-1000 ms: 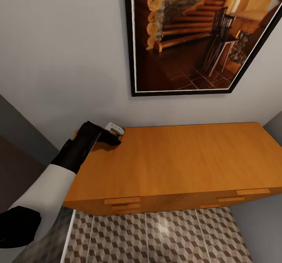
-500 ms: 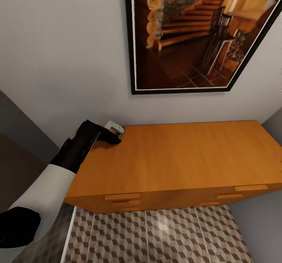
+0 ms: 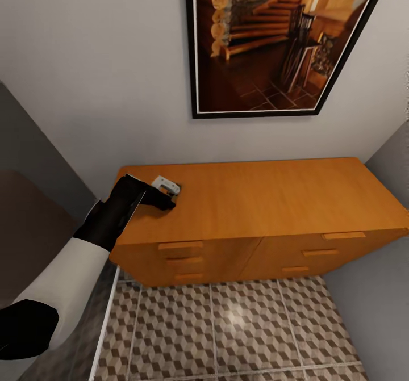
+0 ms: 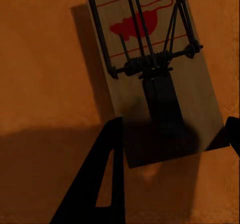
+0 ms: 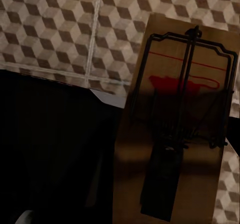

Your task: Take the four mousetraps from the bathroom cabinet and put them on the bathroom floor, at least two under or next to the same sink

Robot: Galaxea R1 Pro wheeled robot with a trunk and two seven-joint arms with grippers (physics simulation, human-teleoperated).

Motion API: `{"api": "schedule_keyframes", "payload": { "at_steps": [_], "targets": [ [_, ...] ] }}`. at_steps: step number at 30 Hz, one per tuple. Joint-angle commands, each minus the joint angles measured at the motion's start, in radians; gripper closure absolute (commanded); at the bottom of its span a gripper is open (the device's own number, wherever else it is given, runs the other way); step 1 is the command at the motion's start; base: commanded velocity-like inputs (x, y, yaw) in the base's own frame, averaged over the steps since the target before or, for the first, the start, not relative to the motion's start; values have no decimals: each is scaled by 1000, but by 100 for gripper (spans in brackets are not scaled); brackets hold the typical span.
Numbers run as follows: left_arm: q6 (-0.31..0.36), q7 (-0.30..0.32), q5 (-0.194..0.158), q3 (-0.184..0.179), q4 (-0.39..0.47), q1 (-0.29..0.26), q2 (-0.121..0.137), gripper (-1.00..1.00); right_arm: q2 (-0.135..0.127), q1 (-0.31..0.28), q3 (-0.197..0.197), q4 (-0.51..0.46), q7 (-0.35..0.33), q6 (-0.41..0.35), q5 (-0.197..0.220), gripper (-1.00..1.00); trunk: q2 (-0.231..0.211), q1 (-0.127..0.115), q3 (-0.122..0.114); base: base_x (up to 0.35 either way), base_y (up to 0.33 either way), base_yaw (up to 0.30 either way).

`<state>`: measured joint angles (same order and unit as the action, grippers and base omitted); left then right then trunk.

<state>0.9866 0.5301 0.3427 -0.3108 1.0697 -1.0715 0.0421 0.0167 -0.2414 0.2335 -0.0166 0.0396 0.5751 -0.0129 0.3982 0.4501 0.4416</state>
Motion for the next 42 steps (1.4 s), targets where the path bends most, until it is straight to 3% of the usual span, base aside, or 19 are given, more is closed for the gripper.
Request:
{"api": "schedule_keyframes", "payload": {
  "at_steps": [1, 42],
  "targets": [
    [1, 8, 11, -2, 1, -1, 1, 100, 0, 0, 4, 1, 0, 3, 1, 100, 2, 0, 2, -332, 0, 0],
    [-2, 9, 10, -2, -27, -1, -1, 100, 0, 0, 4, 1, 0, 3, 1, 100, 2, 0, 2, -326, 0, 0]
  ]
}}
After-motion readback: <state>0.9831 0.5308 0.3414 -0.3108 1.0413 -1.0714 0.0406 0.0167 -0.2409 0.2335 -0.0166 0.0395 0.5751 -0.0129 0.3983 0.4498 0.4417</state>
